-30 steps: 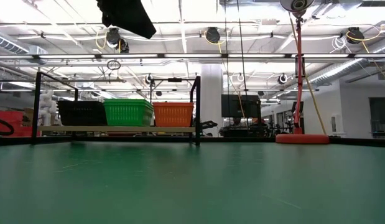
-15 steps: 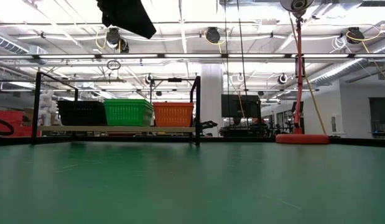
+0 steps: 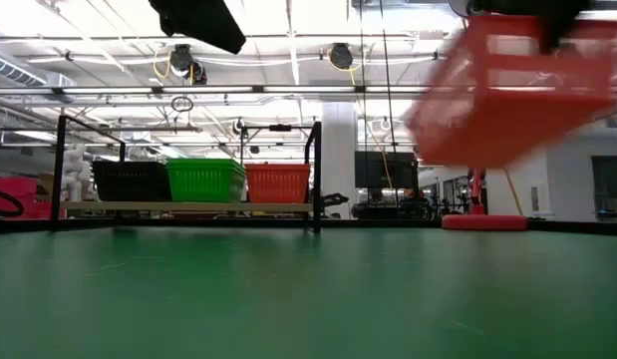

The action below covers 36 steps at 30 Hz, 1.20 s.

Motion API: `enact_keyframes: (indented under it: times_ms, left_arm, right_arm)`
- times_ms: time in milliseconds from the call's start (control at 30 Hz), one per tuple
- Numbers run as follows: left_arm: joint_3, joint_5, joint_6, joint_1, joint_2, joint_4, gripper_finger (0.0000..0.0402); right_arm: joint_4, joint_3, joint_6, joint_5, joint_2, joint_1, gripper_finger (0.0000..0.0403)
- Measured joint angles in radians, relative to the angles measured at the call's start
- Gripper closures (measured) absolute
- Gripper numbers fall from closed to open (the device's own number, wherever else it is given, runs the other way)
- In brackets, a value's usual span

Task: Stack baskets on shelf by color
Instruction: Stack the orange bin on top of the orange bin on the shelf

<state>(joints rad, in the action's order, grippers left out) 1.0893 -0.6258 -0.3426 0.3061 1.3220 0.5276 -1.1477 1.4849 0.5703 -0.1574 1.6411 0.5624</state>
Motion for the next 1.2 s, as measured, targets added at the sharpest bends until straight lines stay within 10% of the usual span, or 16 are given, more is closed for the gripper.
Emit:
enact_keyframes:
  times_ms: [567,1200]
  left_arm:
    - [0.001,-0.130,0.079,0.003,-0.133,0.217,0.0268]
    - [0.001,-0.189,0.101,-0.063,-0.228,0.344,0.0268]
  right_arm:
    - [0.081,0.308,-0.508,-0.127,-0.017,-0.547,0.0400]
    - [0.026,0.791,-0.851,-0.049,0.371,-0.780,0.0398]
